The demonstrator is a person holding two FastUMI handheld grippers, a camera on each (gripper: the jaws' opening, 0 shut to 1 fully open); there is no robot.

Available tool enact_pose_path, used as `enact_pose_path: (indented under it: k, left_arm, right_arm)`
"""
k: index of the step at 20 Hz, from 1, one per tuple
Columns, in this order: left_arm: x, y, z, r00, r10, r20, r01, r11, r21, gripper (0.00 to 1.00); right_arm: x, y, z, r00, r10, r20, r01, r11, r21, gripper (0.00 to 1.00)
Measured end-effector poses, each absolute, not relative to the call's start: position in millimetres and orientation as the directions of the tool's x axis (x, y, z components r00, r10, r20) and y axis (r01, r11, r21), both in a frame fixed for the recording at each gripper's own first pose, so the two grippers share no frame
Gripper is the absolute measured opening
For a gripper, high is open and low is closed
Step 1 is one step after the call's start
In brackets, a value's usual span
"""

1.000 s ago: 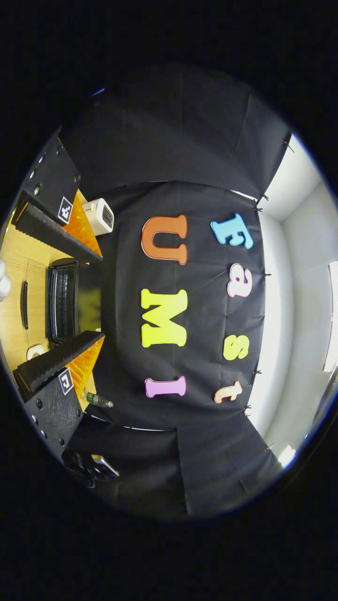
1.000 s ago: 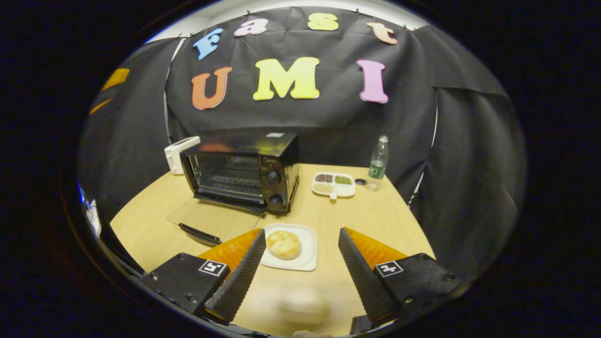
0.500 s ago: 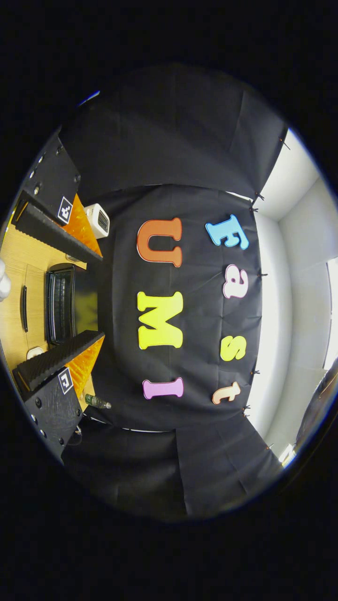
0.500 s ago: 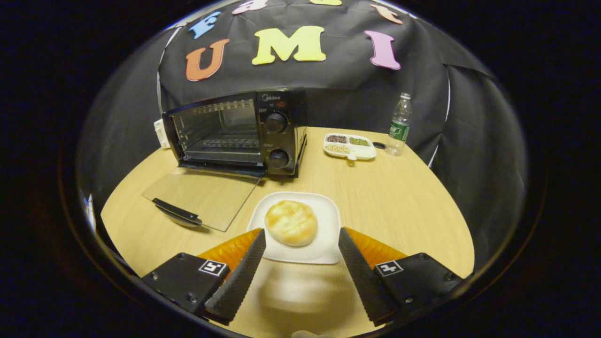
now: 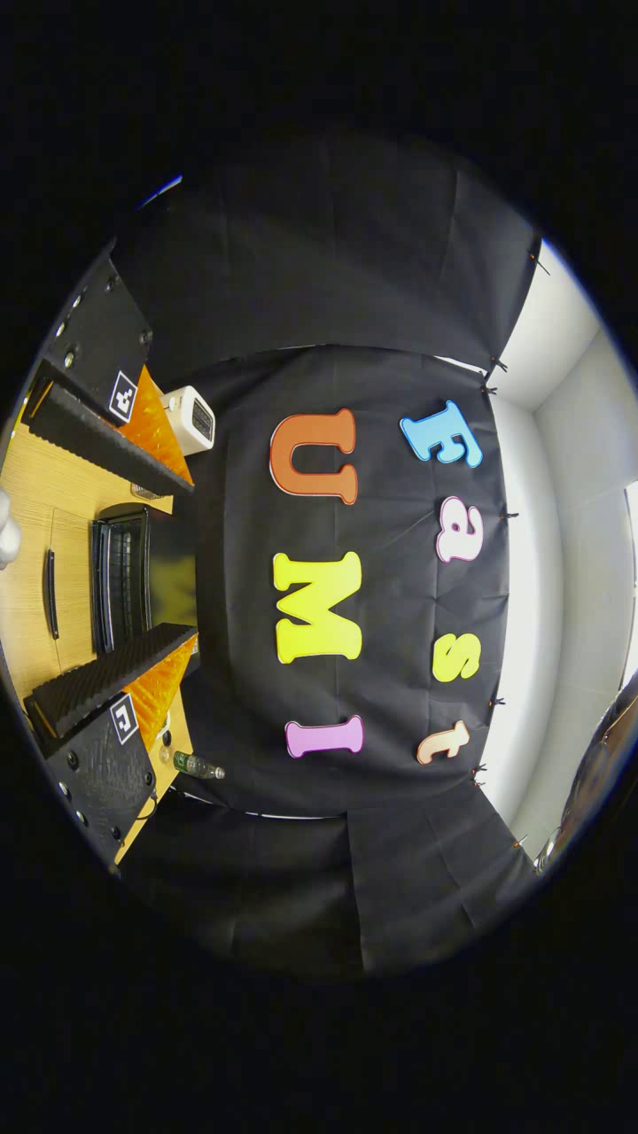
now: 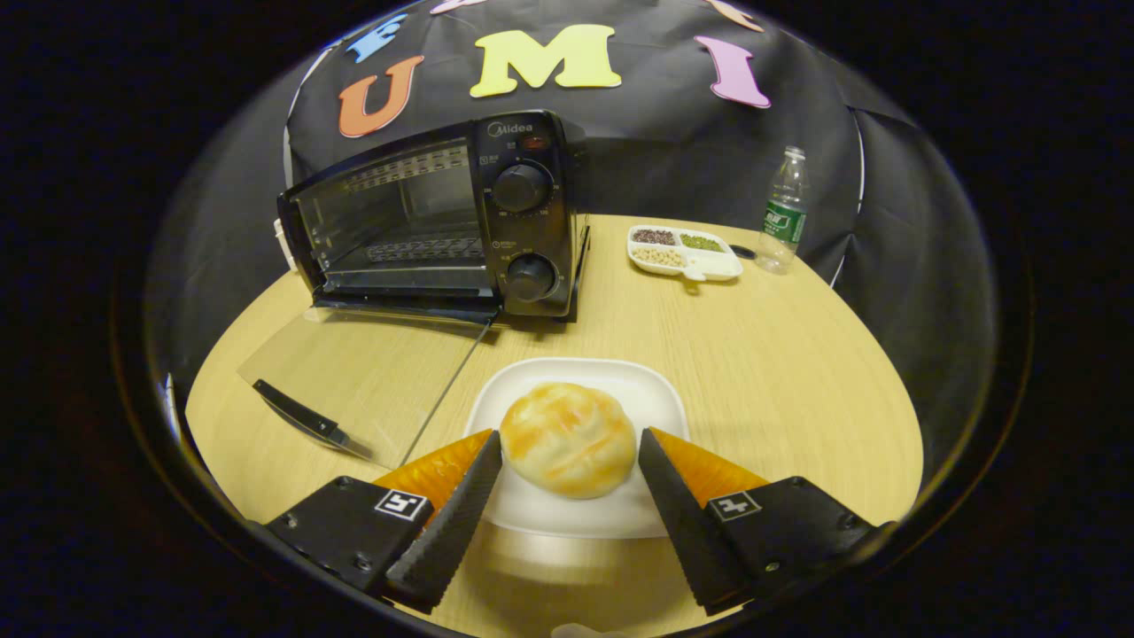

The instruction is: Open the electric oven with the left hand, put the food in, and close the electric oven.

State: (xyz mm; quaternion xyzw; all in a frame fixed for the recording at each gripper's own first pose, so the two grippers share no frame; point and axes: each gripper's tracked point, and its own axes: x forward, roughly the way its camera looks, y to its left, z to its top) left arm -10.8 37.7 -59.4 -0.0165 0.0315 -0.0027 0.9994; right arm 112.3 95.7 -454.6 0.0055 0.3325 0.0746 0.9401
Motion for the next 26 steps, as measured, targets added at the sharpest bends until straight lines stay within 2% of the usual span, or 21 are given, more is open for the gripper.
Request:
enact_pose_path:
  k: [5, 10, 13, 15, 20, 26]
  left_arm:
    - [-5, 41, -65, 0.997, -0.011, -0.075, 0.01, 1.0, -0.021, 0.95]
    - [-3, 50, -68, 0.996, -0.008, -0.084, 0.007, 1.0, -0.013, 0.95]
    - [-4, 55, -69, 0.996, -0.01, -0.086, 0.009, 1.0, -0.012, 0.95]
    - [-3, 57, -68, 0.996, -0.015, -0.086, 0.014, 1.0, -0.012, 0.95]
    - [-4, 68, -69, 0.996, -0.013, -0.092, 0.013, 1.0, -0.008, 0.95]
    - [-7, 81, -77, 0.994, -0.01, -0.111, 0.012, 1.0, 0.019, 0.95]
  right_arm:
    - [119, 95, -460, 0.759, 0.137, -0.636, -0.131, 0.99, 0.056, 0.99]
    - [117, 95, -443, 0.751, 0.149, -0.644, -0.114, 0.989, 0.096, 0.84]
    - [118, 107, -419, 0.761, 0.195, -0.619, -0.128, 0.98, 0.152, 0.84]
    - [118, 126, -404, 0.758, 0.254, -0.6, -0.121, 0.96, 0.253, 0.84]
    - [124, 189, -374, 0.75, 0.42, -0.511, -0.091, 0.83, 0.55, 0.84]
    - [142, 248, -379, 0.734, 0.514, -0.444, 0.016, 0.641, 0.768, 0.82]
